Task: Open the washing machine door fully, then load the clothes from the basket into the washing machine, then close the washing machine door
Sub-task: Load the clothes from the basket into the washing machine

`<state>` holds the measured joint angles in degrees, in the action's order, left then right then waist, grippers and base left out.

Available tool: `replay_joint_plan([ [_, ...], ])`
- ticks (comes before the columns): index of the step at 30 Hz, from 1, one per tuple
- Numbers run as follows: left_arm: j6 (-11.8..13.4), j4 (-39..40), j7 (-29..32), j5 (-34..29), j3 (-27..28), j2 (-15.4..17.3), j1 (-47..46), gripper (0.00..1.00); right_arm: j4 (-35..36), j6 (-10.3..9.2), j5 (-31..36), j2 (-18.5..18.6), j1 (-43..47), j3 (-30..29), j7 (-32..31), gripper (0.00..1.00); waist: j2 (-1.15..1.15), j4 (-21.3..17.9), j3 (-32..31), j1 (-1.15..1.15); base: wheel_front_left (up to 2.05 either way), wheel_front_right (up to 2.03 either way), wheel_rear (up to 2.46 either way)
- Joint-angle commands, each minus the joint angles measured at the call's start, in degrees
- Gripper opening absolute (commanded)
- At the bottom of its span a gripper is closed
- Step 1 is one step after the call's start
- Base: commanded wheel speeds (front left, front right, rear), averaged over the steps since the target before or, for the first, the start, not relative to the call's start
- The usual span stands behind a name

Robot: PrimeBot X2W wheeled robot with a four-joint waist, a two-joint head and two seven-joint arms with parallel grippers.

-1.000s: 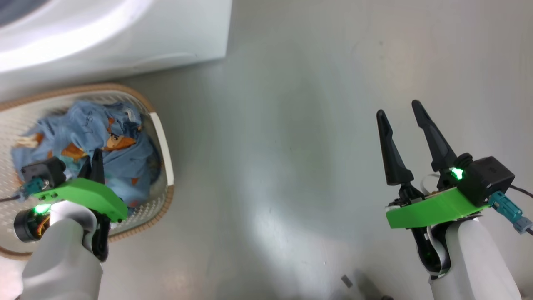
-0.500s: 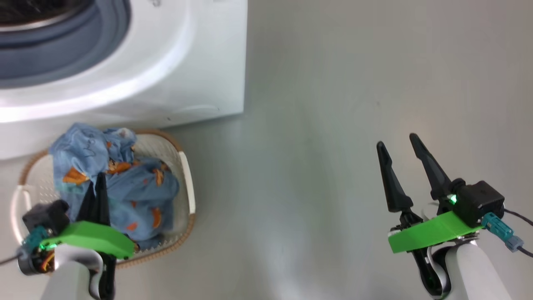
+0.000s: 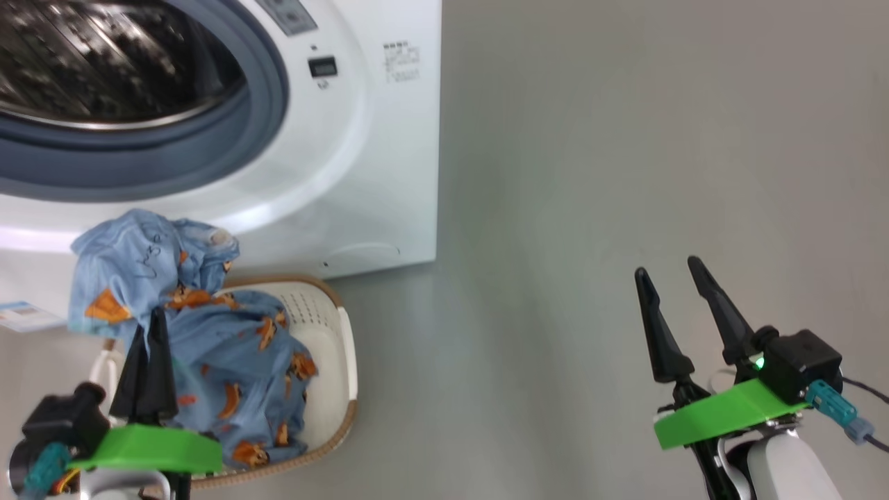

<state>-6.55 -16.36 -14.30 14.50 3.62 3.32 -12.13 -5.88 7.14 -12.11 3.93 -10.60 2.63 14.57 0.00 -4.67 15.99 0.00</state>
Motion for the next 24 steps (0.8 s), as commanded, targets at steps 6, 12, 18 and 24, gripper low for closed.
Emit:
replay_joint_plan([
  [6, 0.10, 7.86, -0.70, -2.78, 2.67, 0.26, 5.45, 0.00, 2.08, 0.35, -0.14, 0.27, 2.74, 0.79, 0.43, 1.00, 0.00, 1.37, -6.73, 0.00, 0.00, 0.00, 0.00],
  [12, 0.33, 12.54, -0.70, -4.71, 2.79, -0.16, 9.54, 0.00, 2.07, 0.35, 1.04, 0.38, 4.19, 0.82, 0.43, 1.00, 0.00, 1.38, -9.13, 0.00, 0.00, 0.00, 0.00],
  [18, 0.93, 15.11, -0.70, -5.00, 2.64, -0.36, 13.07, 0.00, 1.92, 0.35, 1.58, 0.29, 5.60, 0.68, 0.43, 1.00, 0.00, 1.33, -11.14, 0.00, 0.00, 0.00, 0.00],
  [24, 1.14, 15.61, -0.70, -4.99, 2.65, -0.42, 15.48, 0.00, 1.76, 0.35, 1.66, 0.23, 7.16, 0.25, 0.43, 1.00, 0.00, 1.84, -13.12, 0.00, 0.00, 0.00, 0.00],
])
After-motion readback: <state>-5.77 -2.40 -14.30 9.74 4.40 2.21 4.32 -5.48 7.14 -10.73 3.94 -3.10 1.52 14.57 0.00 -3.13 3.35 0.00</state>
